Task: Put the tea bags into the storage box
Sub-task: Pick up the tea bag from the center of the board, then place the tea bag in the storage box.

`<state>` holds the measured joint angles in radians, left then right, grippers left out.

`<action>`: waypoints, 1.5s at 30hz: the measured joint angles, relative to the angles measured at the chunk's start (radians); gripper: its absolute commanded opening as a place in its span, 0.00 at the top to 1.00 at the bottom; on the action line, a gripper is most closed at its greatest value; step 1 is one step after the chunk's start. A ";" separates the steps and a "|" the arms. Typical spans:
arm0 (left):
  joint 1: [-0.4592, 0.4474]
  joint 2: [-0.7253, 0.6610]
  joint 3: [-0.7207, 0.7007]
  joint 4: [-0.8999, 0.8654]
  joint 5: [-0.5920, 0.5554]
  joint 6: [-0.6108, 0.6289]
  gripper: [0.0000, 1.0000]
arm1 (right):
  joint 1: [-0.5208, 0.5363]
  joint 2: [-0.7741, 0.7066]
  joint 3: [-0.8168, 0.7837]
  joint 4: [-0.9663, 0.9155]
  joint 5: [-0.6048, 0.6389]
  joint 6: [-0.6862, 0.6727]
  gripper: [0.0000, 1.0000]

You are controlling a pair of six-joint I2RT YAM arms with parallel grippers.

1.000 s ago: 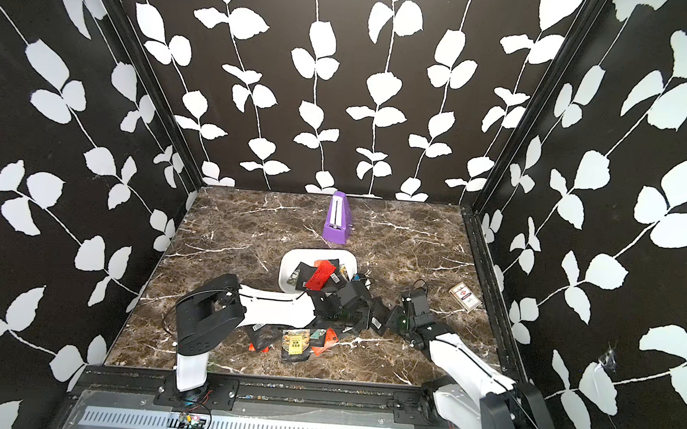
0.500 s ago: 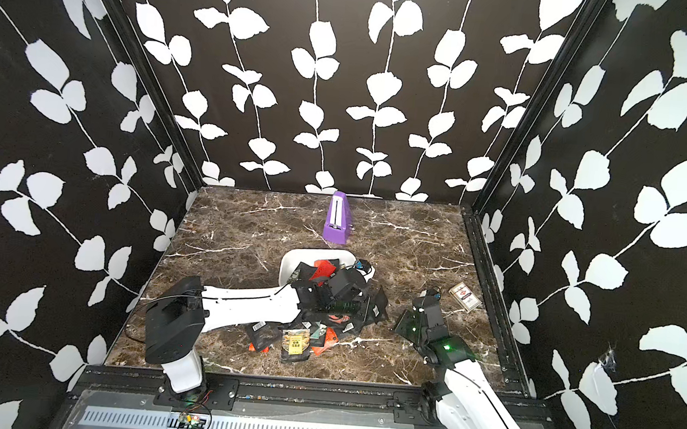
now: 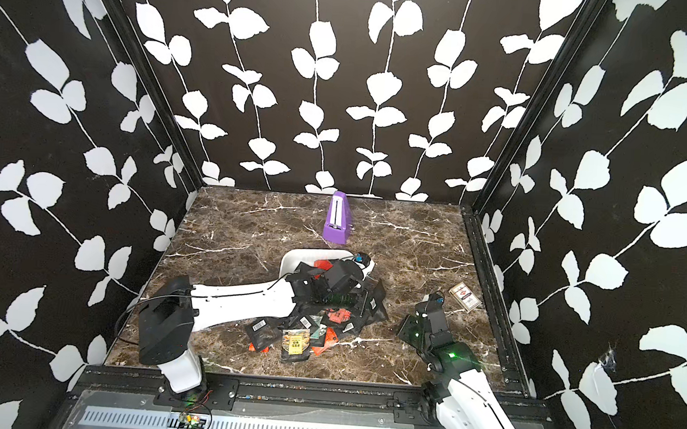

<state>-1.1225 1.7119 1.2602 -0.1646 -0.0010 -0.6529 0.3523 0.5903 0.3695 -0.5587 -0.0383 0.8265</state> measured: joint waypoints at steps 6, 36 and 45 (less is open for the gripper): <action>0.035 -0.049 0.000 -0.002 0.000 0.008 1.00 | 0.000 -0.016 0.000 0.000 -0.008 0.000 0.85; 0.285 -0.140 -0.037 -0.042 -0.071 0.067 1.00 | 0.006 -0.037 -0.025 0.053 -0.105 0.027 0.71; 0.335 -0.091 -0.124 -0.100 -0.096 0.053 0.69 | 0.051 0.017 -0.025 0.089 -0.106 0.031 0.68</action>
<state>-0.7879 1.6207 1.1366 -0.2649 -0.0971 -0.6003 0.4034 0.6071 0.3447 -0.4702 -0.1448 0.8570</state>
